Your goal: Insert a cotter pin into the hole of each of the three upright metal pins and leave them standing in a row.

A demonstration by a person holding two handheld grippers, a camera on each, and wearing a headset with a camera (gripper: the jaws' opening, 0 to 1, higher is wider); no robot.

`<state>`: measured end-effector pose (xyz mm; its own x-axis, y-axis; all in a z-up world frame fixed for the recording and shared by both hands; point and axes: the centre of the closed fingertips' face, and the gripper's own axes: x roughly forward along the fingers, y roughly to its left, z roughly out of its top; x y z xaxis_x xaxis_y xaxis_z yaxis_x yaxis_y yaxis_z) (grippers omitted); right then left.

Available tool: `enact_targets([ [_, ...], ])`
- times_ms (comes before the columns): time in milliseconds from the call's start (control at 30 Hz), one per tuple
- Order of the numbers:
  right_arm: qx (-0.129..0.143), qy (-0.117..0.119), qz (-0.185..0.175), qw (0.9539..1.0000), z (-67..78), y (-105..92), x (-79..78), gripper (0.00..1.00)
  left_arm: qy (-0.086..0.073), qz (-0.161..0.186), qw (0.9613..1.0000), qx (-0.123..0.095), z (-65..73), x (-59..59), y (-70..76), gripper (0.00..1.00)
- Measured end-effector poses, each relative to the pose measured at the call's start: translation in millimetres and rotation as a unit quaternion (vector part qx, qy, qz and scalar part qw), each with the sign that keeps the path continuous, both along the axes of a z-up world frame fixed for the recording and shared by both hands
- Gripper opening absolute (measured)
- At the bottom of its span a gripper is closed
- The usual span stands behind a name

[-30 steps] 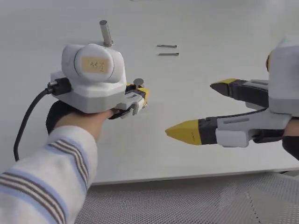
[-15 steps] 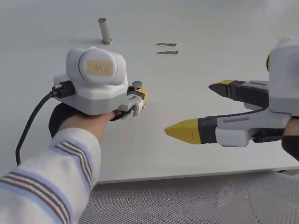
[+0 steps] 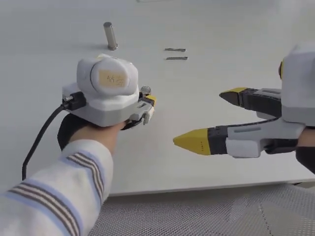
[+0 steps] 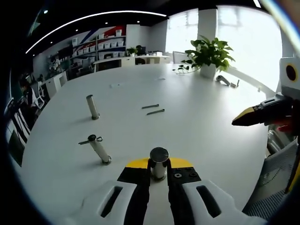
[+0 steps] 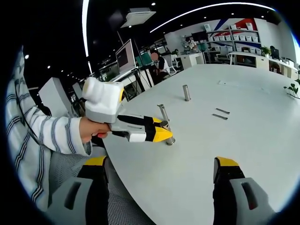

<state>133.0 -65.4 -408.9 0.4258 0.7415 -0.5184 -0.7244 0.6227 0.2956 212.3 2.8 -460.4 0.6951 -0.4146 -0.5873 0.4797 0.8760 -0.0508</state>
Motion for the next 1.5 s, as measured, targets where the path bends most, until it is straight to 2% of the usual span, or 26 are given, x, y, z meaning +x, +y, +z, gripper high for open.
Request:
enact_targets([
  [200, -0.002, 0.000, 0.003, 1.0000, -0.3, 1.4, -1.8, 0.91, -0.006, 0.001, 1.0000, 0.003, 0.1, 1.0, 1.3, 0.10],
  [333, -0.002, -0.001, 0.006, 1.0000, 1.2, 4.2, -3.1, 0.91, 0.001, -0.003, 1.0000, 0.000, -0.3, 0.4, 1.7, 0.10],
  [433, 0.000, -0.002, 0.006, 1.0000, 2.3, 4.4, -2.6, 0.91, 0.011, -0.013, 0.9999, -0.002, -1.3, -1.4, 1.9, 0.10],
  [600, -0.004, 0.001, 0.006, 1.0000, -0.1, 2.2, -3.4, 0.91, 0.003, -0.052, 0.9986, -0.010, 5.5, -5.3, 0.0, 0.15],
  [667, -0.005, 0.001, 0.005, 1.0000, -0.1, 1.2, -4.2, 0.91, 0.008, -0.081, 0.9966, -0.012, 8.9, -12.1, -2.5, 0.20],
  [767, -0.005, 0.002, 0.005, 1.0000, -0.2, 0.0, -5.2, 0.91, -0.001, -0.110, 0.9939, -0.005, 14.2, -18.7, 1.4, 0.30],
  [800, -0.006, 0.002, 0.006, 1.0000, -0.5, -0.5, -5.5, 0.91, -0.004, -0.127, 0.9919, -0.007, 16.5, -22.4, 2.6, 0.34],
  [833, -0.009, 0.002, 0.006, 0.9999, -0.9, -1.3, -5.6, 0.91, 0.000, -0.137, 0.9905, -0.013, 17.6, -25.6, 2.6, 0.38],
  [867, -0.010, 0.001, 0.007, 0.9999, -0.8, -1.6, -5.6, 0.91, 0.019, -0.152, 0.9875, -0.037, 19.8, -34.8, 0.1, 0.41],
  [900, -0.010, 0.001, 0.006, 0.9999, -1.0, -2.4, -4.8, 0.91, 0.024, -0.171, 0.9842, -0.040, 21.4, -41.0, -0.3, 0.42],
  [1000, -0.011, 0.001, 0.006, 0.9999, -1.0, -3.1, -4.0, 0.91, -0.009, -0.192, 0.9812, -0.018, 29.4, -43.8, 7.5, 0.49],
  [1033, -0.011, 0.001, 0.006, 0.9999, -1.2, -3.1, -4.1, 0.91, -0.006, -0.191, 0.9811, -0.031, 32.2, -47.2, 8.9, 0.54],
  [1100, -0.011, 0.003, 0.006, 0.9999, -2.2, -3.4, -3.7, 0.91, -0.006, -0.200, 0.9754, -0.093, 44.0, -54.6, -0.6, 0.61],
  [1133, -0.011, 0.004, 0.007, 0.9999, -3.1, -3.5, -3.3, 0.91, -0.003, -0.200, 0.9743, -0.103, 46.1, -56.1, -1.2, 0.67],
  [1167, -0.011, 0.005, 0.008, 0.9999, -3.3, -3.2, -3.5, 0.91, -0.009, -0.206, 0.9734, -0.101, 48.0, -57.3, -0.2, 0.72],
  [1233, -0.014, 0.006, 0.011, 0.9998, -3.7, -2.7, -4.4, 0.91, -0.010, -0.209, 0.9728, -0.099, 49.6, -59.8, -0.1, 0.81],
  [1333, -0.012, 0.007, 0.014, 0.9998, -0.9, -1.7, -4.8, 0.90, -0.006, -0.222, 0.9693, -0.106, 53.2, -65.0, -3.0, 0.86],
  [1400, -0.009, 0.005, 0.015, 0.9998, 1.4, -2.1, -2.5, 0.90, -0.001, -0.226, 0.9687, -0.102, 52.4, -67.0, -3.2, 0.91],
  [1500, -0.009, 0.000, 0.015, 0.9998, 5.7, -2.1, 0.1, 0.90, -0.005, -0.231, 0.9683, -0.096, 53.7, -68.2, -2.9, 0.97],
])
